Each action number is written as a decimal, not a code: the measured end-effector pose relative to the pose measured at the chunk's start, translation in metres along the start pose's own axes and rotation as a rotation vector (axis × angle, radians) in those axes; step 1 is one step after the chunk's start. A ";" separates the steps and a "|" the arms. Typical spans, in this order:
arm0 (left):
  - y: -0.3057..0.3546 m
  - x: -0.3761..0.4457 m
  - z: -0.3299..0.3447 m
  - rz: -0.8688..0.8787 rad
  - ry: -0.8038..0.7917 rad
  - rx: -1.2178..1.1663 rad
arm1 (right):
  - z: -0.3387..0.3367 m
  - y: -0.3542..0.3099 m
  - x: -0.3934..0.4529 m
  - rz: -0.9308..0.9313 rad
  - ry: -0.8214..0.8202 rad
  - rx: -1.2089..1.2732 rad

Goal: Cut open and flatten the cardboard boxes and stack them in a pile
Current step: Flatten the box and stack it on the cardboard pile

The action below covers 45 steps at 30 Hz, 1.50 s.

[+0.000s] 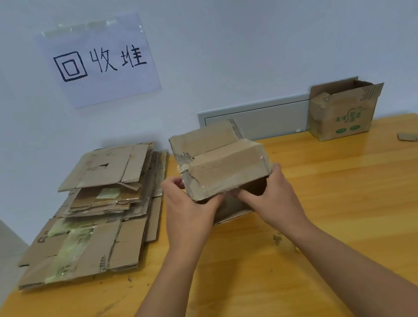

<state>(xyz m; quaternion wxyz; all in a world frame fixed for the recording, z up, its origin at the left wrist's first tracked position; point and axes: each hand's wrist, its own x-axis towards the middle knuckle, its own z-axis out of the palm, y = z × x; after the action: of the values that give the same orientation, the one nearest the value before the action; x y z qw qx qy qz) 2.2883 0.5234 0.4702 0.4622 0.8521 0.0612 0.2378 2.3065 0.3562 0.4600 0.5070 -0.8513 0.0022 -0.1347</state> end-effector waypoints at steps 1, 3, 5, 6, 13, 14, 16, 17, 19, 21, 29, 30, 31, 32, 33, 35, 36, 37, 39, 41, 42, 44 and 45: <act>0.000 0.000 0.002 -0.009 0.006 -0.014 | 0.001 0.000 0.001 0.008 0.021 -0.021; 0.000 0.000 0.003 -0.024 0.012 -0.041 | 0.001 -0.002 0.001 0.006 0.053 -0.067; 0.000 0.001 0.002 -0.029 0.007 -0.074 | -0.001 -0.003 0.001 -0.009 0.054 -0.086; -0.002 0.002 0.001 -0.036 -0.003 -0.102 | -0.002 -0.004 0.001 -0.010 0.040 -0.077; -0.012 0.010 -0.006 -0.113 -0.091 -0.107 | -0.005 -0.007 0.003 -0.006 -0.077 0.075; -0.013 0.011 -0.007 -0.104 -0.089 -0.095 | -0.005 -0.006 0.003 -0.009 -0.089 0.092; -0.016 0.013 -0.008 -0.091 -0.093 -0.090 | -0.006 -0.006 0.002 -0.020 -0.102 0.118; -0.017 0.014 -0.009 -0.089 -0.098 -0.089 | -0.006 -0.007 0.001 -0.028 -0.102 0.125; -0.017 0.016 -0.010 -0.084 -0.117 -0.075 | -0.007 -0.008 0.001 -0.038 -0.102 0.142; -0.015 0.016 -0.014 -0.084 -0.171 -0.071 | -0.008 -0.008 0.002 -0.035 -0.101 0.176; -0.009 0.019 -0.018 -0.058 -0.109 0.084 | -0.004 -0.014 -0.003 -0.073 -0.133 0.342; -0.011 0.019 -0.016 -0.052 -0.081 0.117 | -0.004 -0.014 -0.003 -0.072 -0.138 0.350; -0.011 0.018 -0.015 -0.047 -0.067 0.141 | -0.003 -0.014 -0.002 -0.063 -0.136 0.361; -0.011 0.017 -0.015 -0.042 -0.062 0.153 | -0.003 -0.013 -0.001 -0.036 -0.133 0.373; -0.012 0.016 -0.015 -0.036 -0.075 0.149 | -0.003 -0.013 0.001 0.003 -0.137 0.401; -0.014 0.015 -0.019 -0.016 -0.134 0.085 | -0.005 -0.006 0.006 0.082 -0.161 0.485; -0.015 0.014 -0.021 -0.001 -0.172 0.036 | -0.007 -0.003 0.009 0.128 -0.182 0.546; -0.015 0.013 -0.024 0.026 -0.212 -0.002 | -0.008 -0.002 0.010 0.167 -0.206 0.627; -0.014 0.010 -0.027 0.109 -0.297 -0.005 | -0.011 0.005 0.015 0.213 -0.256 0.808; -0.016 0.009 -0.027 0.190 -0.377 0.053 | -0.013 0.011 0.019 0.244 -0.287 0.970; -0.018 0.009 -0.026 0.209 -0.417 0.086 | -0.014 0.014 0.020 0.274 -0.294 1.032; -0.025 0.007 -0.020 0.208 -0.501 0.167 | -0.012 0.023 0.022 0.396 -0.261 1.072; -0.031 0.006 -0.016 0.211 -0.532 0.216 | -0.010 0.028 0.023 0.464 -0.224 1.055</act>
<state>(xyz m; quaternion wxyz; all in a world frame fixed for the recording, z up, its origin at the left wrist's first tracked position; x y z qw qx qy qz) 2.2897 0.5545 0.4546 0.3413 0.9304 -0.1257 0.0450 2.3295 0.3305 0.4457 0.8756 -0.4703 0.0675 0.0878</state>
